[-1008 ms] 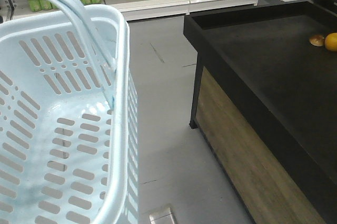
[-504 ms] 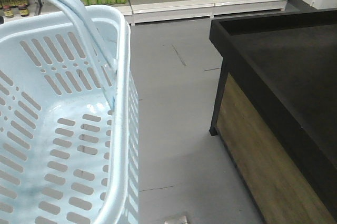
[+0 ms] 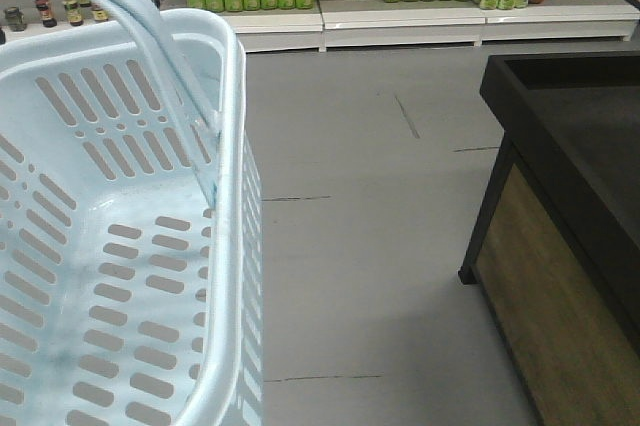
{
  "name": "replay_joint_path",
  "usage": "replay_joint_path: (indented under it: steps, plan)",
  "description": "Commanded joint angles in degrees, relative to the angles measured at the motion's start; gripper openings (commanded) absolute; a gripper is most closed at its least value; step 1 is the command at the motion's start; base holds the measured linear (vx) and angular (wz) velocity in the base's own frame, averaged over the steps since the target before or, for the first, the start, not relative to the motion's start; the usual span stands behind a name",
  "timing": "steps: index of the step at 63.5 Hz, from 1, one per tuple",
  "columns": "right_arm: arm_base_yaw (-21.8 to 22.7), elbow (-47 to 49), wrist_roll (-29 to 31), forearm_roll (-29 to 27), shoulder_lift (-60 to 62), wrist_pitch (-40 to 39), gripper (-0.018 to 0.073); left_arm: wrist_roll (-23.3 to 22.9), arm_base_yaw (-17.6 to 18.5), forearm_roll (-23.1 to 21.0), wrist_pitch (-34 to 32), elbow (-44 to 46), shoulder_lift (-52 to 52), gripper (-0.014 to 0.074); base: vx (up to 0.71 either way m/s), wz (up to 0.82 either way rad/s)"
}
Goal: Pick three apples into basket with both arms
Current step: 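Drive the base along the aisle carrying the basket in the left gripper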
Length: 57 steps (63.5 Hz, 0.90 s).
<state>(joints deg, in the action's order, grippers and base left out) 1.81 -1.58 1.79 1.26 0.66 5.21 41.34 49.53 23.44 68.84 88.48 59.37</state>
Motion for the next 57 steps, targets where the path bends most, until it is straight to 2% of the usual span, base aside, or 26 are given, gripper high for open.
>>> replay_joint_path:
  steps: [1, 57]
  plan:
    - [0.4, -0.8, -0.1, 0.4, 0.8, -4.4, -0.0009, -0.9, -0.1, 1.3, -4.5, 1.7, -0.4, -0.0006, 0.08, 0.25]
    - [0.4, -0.8, -0.1, 0.4, 0.8, -4.4, -0.0009, -0.9, -0.1, 1.3, -4.5, 1.7, -0.4, -0.0006, 0.08, 0.17]
